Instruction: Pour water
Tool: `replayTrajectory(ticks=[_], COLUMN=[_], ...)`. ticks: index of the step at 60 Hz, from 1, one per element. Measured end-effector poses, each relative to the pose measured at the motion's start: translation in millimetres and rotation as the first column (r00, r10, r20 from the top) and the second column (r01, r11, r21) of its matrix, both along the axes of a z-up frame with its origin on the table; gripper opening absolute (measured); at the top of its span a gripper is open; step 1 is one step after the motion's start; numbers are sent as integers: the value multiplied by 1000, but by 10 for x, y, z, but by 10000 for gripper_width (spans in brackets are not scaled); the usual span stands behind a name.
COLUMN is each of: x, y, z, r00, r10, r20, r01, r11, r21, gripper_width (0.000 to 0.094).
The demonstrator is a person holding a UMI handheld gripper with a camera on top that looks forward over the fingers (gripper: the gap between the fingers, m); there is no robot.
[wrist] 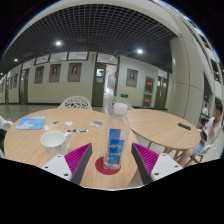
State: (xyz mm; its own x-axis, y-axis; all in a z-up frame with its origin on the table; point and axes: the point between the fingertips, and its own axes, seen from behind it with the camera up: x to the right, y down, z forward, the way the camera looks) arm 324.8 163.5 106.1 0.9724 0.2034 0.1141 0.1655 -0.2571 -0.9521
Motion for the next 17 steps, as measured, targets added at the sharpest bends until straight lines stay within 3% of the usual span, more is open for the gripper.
replayTrajectory(ticks=[8, 17], x=[-291, -823], y=[-697, -1389], z=[79, 50], r00=[994, 961], r10=[92, 229], r20=[-51, -152], r01=[-92, -234], r11=[996, 972], r21=[-5, -12], gripper_width=[850, 861])
